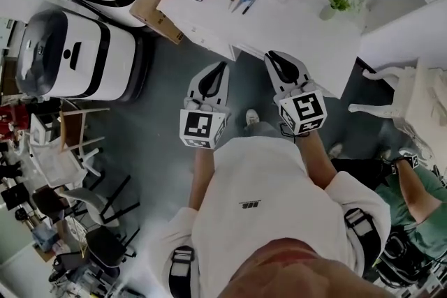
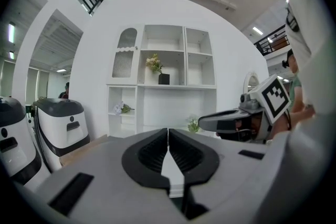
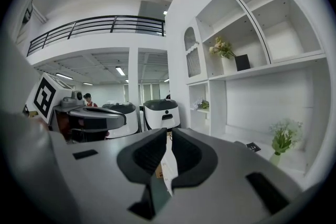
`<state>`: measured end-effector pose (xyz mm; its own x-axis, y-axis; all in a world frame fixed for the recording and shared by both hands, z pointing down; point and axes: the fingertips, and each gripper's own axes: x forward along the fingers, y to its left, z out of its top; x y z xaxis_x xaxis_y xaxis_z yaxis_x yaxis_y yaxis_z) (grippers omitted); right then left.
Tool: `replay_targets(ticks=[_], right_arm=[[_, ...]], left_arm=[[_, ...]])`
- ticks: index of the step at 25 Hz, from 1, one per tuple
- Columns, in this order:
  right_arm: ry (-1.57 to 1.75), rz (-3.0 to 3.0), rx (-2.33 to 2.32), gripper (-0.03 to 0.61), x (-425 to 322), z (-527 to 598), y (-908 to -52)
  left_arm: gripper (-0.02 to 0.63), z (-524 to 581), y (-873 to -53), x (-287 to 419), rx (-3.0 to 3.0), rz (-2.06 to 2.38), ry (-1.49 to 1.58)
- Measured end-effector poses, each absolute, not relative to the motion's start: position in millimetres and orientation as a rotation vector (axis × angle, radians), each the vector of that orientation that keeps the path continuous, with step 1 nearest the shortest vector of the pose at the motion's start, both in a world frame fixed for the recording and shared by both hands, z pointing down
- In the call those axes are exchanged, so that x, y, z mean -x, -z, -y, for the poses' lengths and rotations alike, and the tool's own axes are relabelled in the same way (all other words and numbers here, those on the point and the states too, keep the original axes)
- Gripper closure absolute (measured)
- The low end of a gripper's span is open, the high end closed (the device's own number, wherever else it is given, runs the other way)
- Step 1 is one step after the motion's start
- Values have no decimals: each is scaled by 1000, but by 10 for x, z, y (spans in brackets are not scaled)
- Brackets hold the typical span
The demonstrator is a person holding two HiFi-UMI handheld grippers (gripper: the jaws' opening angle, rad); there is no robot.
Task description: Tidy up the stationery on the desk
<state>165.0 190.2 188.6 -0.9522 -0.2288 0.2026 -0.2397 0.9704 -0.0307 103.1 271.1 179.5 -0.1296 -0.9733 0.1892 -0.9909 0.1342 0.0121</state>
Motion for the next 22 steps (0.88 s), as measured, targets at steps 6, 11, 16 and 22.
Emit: replay_targets(ticks=[6,11,16,22], right_arm=[[-104,2898,-388,566,-1278,-1566,-2026],[-140,2885,-457,566,-966,-1281,-2141],[-184,2849,-560,566,-584,-887,-2349],[-269,2763,-708,566,-111,-416,-2710]], left_arm=[[614,-2354,-1931,-668,-1980,2204,-179],[614,-2020,-2044,-338,-2038,2141,-200],[614,-1557,-2200,62,-2124,2054,-232],[614,-996,-2495,553,-2235,1886,-275]])
